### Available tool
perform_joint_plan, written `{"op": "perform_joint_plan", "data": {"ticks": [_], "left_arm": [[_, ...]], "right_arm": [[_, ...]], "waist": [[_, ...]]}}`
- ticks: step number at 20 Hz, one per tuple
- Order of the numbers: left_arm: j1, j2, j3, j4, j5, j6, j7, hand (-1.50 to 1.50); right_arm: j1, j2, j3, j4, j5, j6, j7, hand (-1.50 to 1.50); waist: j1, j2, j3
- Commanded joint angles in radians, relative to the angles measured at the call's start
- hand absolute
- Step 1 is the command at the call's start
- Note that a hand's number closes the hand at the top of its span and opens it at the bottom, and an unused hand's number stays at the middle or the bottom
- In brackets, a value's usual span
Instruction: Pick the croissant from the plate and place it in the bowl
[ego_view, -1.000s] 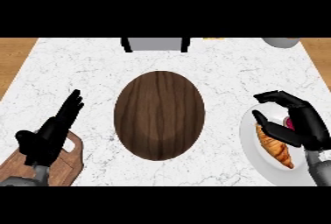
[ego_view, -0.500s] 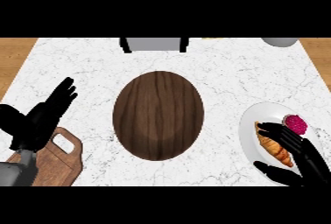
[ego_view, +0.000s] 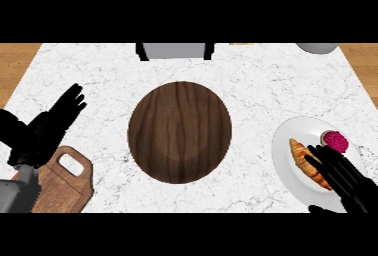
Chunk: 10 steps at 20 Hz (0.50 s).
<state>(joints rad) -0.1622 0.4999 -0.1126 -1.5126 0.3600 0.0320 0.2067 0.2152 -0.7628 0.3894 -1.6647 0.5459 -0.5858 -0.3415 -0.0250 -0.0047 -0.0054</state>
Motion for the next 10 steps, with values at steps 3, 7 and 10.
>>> {"op": "perform_joint_plan", "data": {"ticks": [3, 7, 10], "left_arm": [[-0.023, 0.001, 0.016, 0.046, -0.006, -0.02, -0.02, 0.0], [-0.058, -0.028, -0.018, 0.01, -0.025, 0.009, 0.03, 0.0], [-0.057, -0.029, -0.013, 0.017, -0.011, -0.019, 0.025, 0.0]], "right_arm": [[0.041, -0.073, 0.044, -0.174, 0.281, 0.157, 0.414, -1.5], [-0.022, -0.025, 0.12, -0.256, 0.456, 0.359, 0.659, -1.5], [-0.104, 0.043, 0.196, -0.326, 0.517, 0.572, 0.819, -1.5]], "waist": [[-0.003, 0.002, -0.004], [0.019, 0.003, 0.0], [0.036, 0.006, 0.001]]}}
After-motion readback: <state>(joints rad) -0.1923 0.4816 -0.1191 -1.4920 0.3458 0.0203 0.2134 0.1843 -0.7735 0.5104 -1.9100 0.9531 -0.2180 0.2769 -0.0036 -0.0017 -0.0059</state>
